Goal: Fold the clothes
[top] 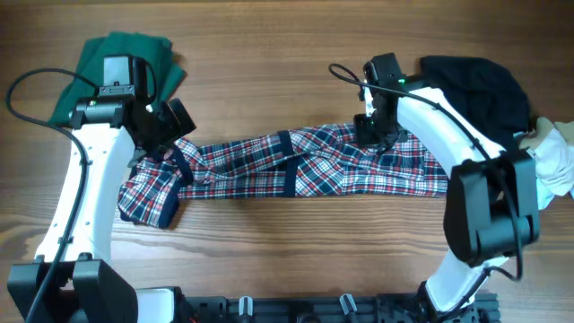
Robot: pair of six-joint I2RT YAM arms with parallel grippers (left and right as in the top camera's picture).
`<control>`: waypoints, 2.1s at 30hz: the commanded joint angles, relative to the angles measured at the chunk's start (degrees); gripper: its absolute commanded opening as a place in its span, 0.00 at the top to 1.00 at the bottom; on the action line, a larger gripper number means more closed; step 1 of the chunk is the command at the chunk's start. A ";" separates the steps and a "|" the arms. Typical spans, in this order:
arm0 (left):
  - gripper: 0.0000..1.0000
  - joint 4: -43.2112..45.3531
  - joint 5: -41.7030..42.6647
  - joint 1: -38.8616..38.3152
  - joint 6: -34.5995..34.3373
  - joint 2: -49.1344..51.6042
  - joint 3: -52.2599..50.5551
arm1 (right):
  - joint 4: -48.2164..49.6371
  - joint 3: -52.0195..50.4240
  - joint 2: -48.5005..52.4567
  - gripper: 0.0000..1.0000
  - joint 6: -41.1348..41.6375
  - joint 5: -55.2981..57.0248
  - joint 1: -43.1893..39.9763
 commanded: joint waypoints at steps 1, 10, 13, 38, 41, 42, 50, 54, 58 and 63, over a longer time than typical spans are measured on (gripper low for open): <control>0.00 -0.02 0.07 0.26 -0.72 -0.22 0.72 | -5.57 -0.31 -4.07 0.96 4.72 2.54 0.07; 0.00 0.00 0.00 0.26 -0.72 -0.20 0.72 | 0.04 -11.87 -3.93 0.00 6.82 2.60 -0.24; 0.00 -0.07 0.04 0.26 -0.31 -0.20 0.72 | -1.27 -9.18 -4.31 0.00 8.52 1.20 -2.86; 0.00 -1.05 0.07 0.26 0.57 -0.07 0.33 | 3.82 -18.01 -11.54 0.01 7.50 -10.60 -22.43; 0.00 -1.09 0.07 0.26 0.59 -0.04 0.33 | 7.56 -22.34 -11.54 0.00 8.79 -6.67 -22.88; 0.00 -1.09 0.07 0.26 0.59 -0.04 0.33 | 8.02 -22.97 -11.54 0.01 9.99 -4.59 -22.88; 0.00 -0.85 0.07 0.26 0.57 -0.04 0.33 | 10.36 -23.02 -11.54 0.01 9.51 1.31 -27.04; 0.00 -0.70 0.07 0.22 0.57 0.00 0.33 | 11.47 -23.06 -11.34 0.10 8.13 -0.98 -27.34; 0.00 -0.46 0.07 0.22 0.57 0.02 0.28 | 12.81 -25.18 -10.67 0.25 7.32 -6.51 -27.26; 0.00 -0.46 0.07 0.22 0.57 0.07 0.28 | 14.38 -28.94 -10.69 0.40 4.92 -12.61 -27.15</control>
